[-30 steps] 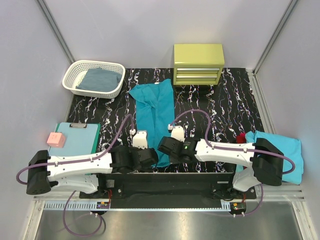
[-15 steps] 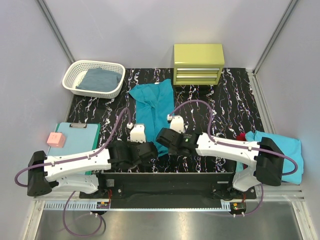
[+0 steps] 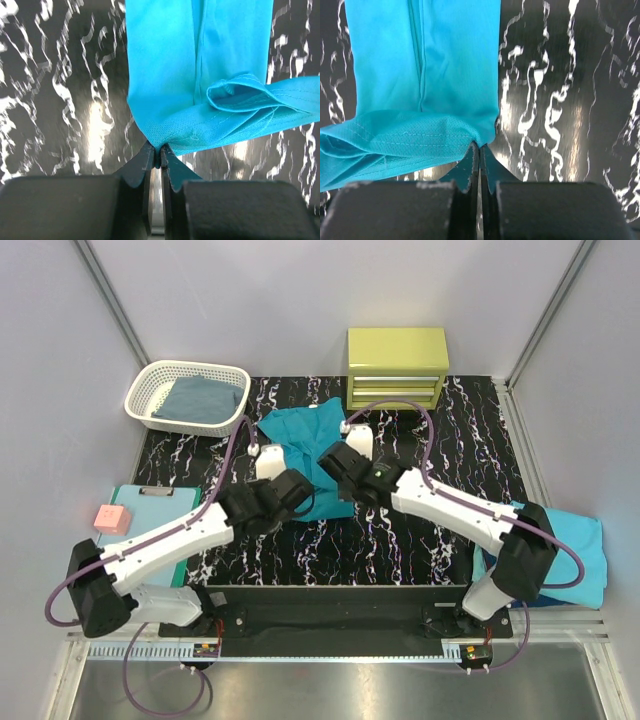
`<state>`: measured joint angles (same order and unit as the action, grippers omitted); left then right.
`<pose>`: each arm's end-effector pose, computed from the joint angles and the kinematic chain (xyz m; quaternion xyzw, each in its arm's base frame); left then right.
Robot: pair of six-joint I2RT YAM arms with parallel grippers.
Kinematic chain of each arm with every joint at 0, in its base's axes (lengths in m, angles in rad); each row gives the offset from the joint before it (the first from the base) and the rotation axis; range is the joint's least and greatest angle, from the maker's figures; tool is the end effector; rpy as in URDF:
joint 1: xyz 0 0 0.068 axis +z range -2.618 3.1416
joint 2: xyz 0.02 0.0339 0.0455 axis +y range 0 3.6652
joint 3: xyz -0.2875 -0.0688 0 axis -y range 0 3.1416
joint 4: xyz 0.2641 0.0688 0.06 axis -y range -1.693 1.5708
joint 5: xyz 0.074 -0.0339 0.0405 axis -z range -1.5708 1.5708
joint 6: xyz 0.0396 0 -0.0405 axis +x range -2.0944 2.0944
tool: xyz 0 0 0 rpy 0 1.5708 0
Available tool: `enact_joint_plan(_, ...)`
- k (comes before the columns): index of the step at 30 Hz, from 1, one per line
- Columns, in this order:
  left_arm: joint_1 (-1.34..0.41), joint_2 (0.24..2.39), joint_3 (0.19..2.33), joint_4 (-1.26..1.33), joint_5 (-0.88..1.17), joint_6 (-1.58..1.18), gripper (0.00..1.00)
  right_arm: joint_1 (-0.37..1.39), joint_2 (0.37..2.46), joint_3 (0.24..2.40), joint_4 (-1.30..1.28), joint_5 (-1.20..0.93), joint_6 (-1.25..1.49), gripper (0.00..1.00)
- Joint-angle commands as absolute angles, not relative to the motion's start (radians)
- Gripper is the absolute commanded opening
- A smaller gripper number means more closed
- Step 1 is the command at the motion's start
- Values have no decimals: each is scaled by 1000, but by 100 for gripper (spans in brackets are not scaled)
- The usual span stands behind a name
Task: Fold and stack the t-shirts
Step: Fold the tshirt
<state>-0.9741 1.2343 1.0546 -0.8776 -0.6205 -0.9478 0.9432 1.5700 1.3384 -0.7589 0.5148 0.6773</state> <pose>0.1583 -0.1921 0.3042 -0.0654 0.9220 -0.0291 0.3806 0.2213 0.2719 0.3081 -0.0506 0.9281 0.0323 0.3674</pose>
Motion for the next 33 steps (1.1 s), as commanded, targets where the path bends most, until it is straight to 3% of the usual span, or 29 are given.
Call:
enact_joint_plan(1, -907, 1282, 1152, -824, -647, -810, 10, 899, 1630, 1440, -721, 566, 578, 0)
enact_joint_plan(24, -551, 1739, 1459, -658, -506, -597, 7, 654, 2113, 1902, -626, 469, 394, 0)
enact_joint_plan(33, -502, 1874, 1519, -638, -479, -591, 6, 615, 2250, 1967, -621, 437, 397, 0)
